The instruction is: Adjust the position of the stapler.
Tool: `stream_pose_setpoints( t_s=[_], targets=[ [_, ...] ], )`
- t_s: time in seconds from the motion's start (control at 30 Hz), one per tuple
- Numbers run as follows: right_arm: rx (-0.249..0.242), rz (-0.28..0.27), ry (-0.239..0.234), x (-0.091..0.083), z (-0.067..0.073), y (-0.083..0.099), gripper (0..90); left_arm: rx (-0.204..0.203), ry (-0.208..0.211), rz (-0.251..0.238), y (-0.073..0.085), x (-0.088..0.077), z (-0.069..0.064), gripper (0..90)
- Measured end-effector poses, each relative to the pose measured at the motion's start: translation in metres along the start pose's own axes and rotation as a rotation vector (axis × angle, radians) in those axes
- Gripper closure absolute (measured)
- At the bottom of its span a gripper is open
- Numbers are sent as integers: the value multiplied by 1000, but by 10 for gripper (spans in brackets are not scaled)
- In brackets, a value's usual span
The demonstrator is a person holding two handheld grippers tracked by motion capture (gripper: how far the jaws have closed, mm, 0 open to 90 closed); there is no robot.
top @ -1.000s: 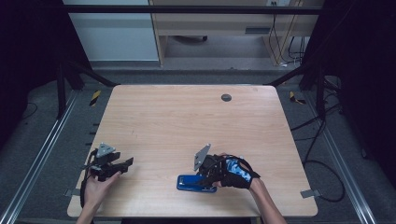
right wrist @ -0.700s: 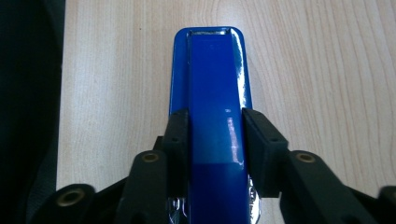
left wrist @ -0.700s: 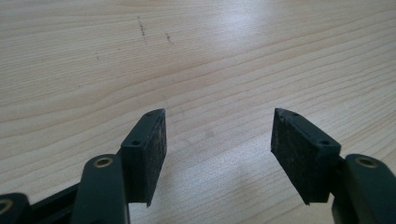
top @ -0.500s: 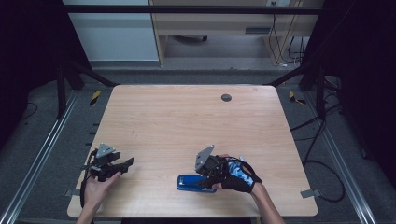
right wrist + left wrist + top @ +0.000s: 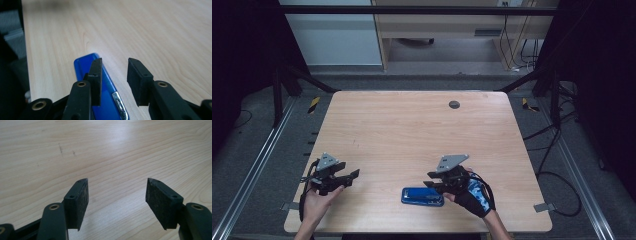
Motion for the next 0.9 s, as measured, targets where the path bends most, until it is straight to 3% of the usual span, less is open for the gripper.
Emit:
stream_pose_setpoints(
  t_s=[0.07, 0.23, 0.5, 0.6, 0.7, 0.9],
  targets=[
    [45, -52, 49, -9, -8, -1, 705, 16, 18, -12, -7, -3, -6, 350],
    [95, -129, 109, -22, -20, 1, 785, 43, 51, -33, -21, -7, -19, 362],
    [140, -149, 166, -39, -29, 16, 900, 94, 111, -61, -47, -4, -46, 375],
    [155, -150, 167, -41, -30, 20, 900, 115, 124, -62, -53, -3, -52, 378],
    [162, -128, 171, -42, -31, 33, 900, 162, 144, -63, -67, 1, -64, 380],
    [188, -127, 166, -47, -31, 44, 900, 200, 176, -66, -79, 5, -82, 380]
  ],
)
Point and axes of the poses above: each handheld gripper's, and its own axes: x roughly forward along the jaws, y roughly out of its underside, z roughly to its left, the point moved 10 cm from there along x, roughly forward along the jaws, and after that the axes turned 10 degrees about x, right-handed, at the moved point
